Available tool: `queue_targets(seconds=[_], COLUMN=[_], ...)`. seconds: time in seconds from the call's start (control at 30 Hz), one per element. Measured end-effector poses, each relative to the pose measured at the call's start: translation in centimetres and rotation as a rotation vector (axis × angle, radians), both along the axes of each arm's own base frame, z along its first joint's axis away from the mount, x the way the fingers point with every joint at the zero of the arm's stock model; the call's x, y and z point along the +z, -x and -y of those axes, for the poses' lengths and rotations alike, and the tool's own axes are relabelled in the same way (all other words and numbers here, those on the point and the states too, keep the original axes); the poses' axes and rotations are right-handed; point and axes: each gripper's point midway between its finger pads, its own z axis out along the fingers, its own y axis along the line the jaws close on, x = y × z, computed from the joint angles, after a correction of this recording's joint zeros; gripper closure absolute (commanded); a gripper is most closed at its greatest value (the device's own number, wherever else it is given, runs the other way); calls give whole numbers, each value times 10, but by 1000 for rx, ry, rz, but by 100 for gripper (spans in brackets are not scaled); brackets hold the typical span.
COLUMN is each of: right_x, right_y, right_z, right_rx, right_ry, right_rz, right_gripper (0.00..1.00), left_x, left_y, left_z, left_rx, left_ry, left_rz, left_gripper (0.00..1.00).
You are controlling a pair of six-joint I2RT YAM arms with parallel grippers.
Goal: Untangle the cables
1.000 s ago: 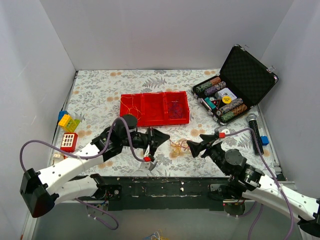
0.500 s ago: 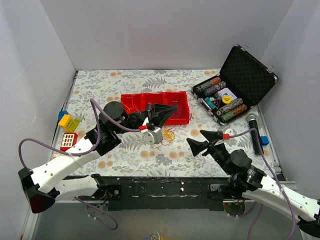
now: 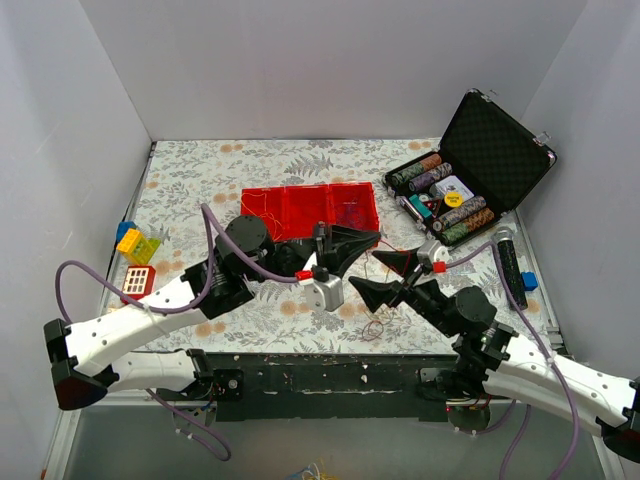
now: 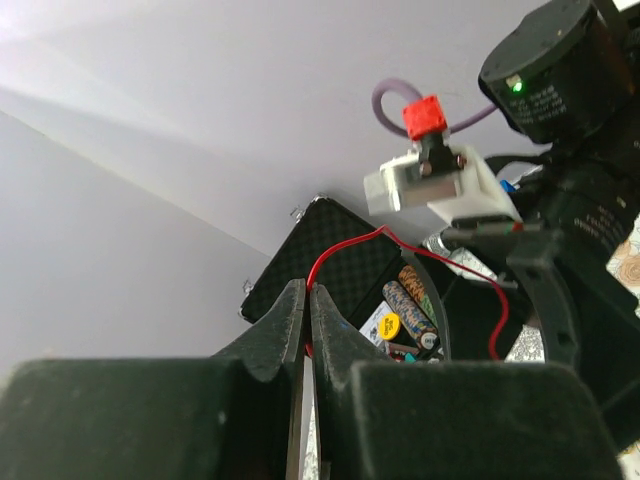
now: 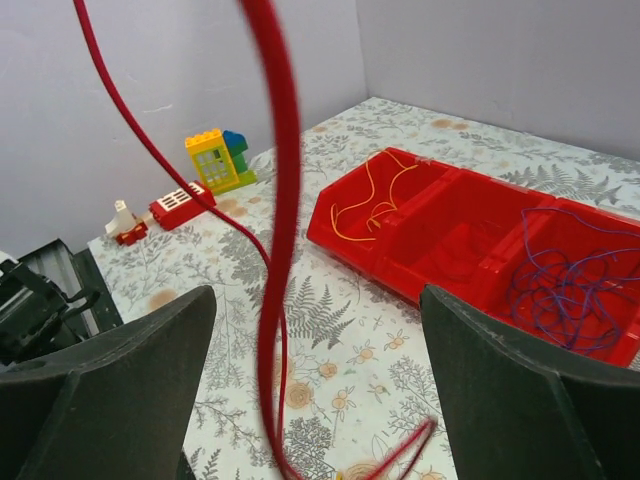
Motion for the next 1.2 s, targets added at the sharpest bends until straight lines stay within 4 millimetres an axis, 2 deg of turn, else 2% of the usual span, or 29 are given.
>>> queue_targets(seconds=[0.23,0.4,0.5,0.7,0.8,1.03,1.2], right_x=[2,0,-17,-87,-113,-146,-148], right_y=[3,2,0,-5,-7,-9,-10], right_z=[-9,-10,-8,2,7,10,8], right_rx=[40,33,19,-43,-68,-103,-108], right_ry=[-18,-34,-29,65,104,153,126], right_rz=[-7,-31,-61,-162,-202,-274,-313], right_gripper=[16,30,34,37,39,37,36], left_x=[-3,4,22,76,102,145,174], left_y=[5,10,8,-3,-4,-6,-18], left_z=[19,27,27,19,10,-5,-10], left_rx=[1,5,31,111,138,191,281], left_ry=[-19,-15,25,144,197,307,429], left_rz=[-11,-6,15,78,112,195,259], left_gripper=[100,100,100,100,100,100,100])
